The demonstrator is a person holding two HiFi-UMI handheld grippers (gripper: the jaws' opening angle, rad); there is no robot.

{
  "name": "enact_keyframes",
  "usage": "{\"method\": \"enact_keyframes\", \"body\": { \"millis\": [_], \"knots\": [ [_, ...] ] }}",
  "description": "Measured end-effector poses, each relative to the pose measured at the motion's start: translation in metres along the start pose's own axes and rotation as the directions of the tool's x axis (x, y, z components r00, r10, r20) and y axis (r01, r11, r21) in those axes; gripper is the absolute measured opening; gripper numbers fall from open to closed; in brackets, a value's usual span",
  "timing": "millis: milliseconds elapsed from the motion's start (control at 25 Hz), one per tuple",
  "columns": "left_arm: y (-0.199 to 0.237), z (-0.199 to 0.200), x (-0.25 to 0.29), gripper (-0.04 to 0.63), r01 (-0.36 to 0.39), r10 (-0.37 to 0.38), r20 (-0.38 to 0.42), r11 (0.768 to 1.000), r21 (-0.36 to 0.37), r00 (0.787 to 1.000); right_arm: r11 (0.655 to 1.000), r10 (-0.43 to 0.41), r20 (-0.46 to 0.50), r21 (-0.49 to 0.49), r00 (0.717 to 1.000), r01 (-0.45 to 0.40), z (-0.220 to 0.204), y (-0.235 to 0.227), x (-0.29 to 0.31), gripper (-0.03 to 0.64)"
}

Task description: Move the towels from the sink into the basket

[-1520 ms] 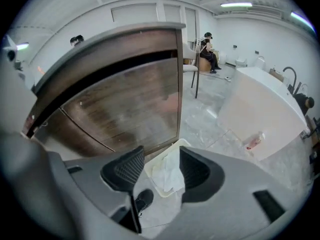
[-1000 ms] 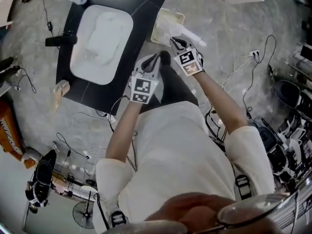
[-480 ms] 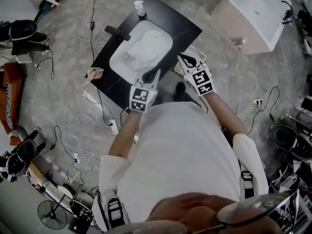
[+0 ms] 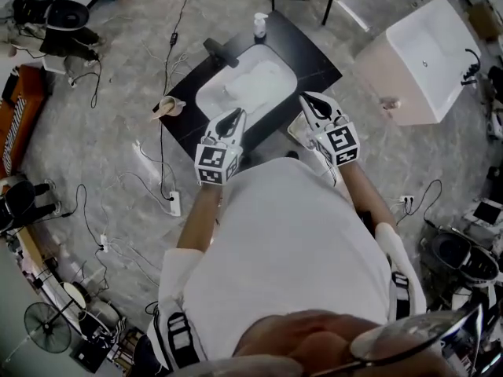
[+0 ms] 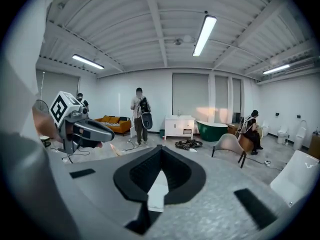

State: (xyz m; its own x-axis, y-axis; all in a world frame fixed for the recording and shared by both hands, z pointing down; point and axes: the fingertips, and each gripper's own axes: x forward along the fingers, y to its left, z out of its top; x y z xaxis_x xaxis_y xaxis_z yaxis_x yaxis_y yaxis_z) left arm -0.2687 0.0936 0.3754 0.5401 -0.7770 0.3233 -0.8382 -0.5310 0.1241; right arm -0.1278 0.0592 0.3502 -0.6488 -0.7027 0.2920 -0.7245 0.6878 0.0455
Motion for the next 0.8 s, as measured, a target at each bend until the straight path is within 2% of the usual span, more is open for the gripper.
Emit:
{"method": "enact_keyframes", "body": {
  "millis": [360, 600, 760, 800],
  "knots": [
    [0.021, -0.001, -0.011, 0.031, -0.035, 0.035, 0.020, 0.999, -0.021, 0.999, 1.000, 0.013, -0.007, -0.003, 1.000, -0.014, -0.002, 0.012, 0.011, -0.003],
    [0.031, -0.006, -0.009, 0.031, -0.040, 0.040, 0.009, 0.999, 0.009, 0.999, 0.999, 0.022, -0.041, -0.026, 0.999, -0.023, -0.008, 0.007, 0.027, -0.003],
    [0.041, -0.024, -0.001, 0.031, -0.034, 0.034, -0.021, 0.999, -0.021, 0.999, 0.995, 0.070, -0.092, -0.064, 0.993, -0.076, -0.021, 0.009, 0.051, 0.000],
    [0.044, -0.029, 0.001, 0.031, -0.034, 0.033, -0.028, 0.999, -0.024, 0.999, 0.992, 0.087, -0.111, -0.077, 0.990, -0.096, -0.025, 0.012, 0.059, 0.020]
  ]
}}
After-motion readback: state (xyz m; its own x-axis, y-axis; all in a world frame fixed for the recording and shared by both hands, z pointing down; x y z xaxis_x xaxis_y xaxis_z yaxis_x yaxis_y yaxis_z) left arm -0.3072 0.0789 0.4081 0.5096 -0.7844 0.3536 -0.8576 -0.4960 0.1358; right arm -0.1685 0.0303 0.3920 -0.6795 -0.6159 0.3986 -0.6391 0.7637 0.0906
